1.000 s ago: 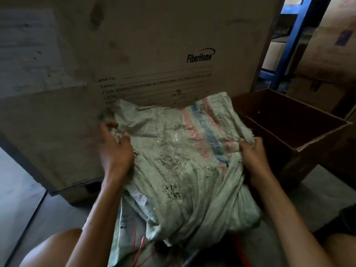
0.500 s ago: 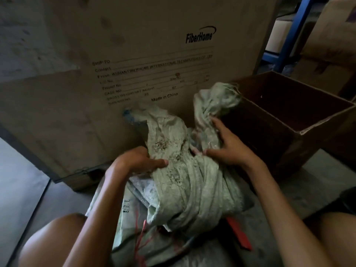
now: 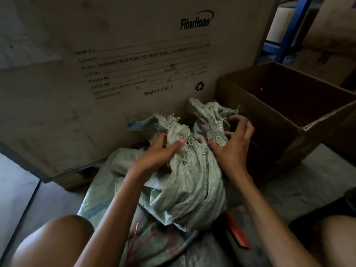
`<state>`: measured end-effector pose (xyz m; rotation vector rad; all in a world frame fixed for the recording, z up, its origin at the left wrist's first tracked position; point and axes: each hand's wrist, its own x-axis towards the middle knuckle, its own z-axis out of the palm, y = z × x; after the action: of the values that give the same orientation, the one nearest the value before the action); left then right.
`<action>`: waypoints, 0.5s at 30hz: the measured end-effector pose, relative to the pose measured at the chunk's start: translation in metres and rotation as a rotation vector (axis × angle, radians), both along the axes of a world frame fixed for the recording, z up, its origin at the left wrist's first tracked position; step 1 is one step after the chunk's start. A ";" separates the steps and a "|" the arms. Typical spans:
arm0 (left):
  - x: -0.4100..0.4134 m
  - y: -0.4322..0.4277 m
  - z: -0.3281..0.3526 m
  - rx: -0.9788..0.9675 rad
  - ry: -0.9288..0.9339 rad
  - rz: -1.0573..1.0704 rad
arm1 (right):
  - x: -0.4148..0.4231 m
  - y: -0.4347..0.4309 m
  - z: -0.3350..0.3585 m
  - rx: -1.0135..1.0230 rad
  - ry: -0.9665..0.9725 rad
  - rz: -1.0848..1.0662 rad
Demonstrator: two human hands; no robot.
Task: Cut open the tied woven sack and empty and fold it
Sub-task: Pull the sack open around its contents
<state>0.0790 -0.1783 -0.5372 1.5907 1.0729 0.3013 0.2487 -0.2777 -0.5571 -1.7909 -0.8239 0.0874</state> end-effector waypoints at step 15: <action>0.052 0.001 -0.059 0.087 0.168 0.248 | 0.018 0.033 -0.084 -0.349 0.480 0.153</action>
<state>0.1313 -0.1776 -0.5965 1.5825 1.4079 0.3899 0.2672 -0.2450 -0.6410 -1.9109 -0.6174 0.7708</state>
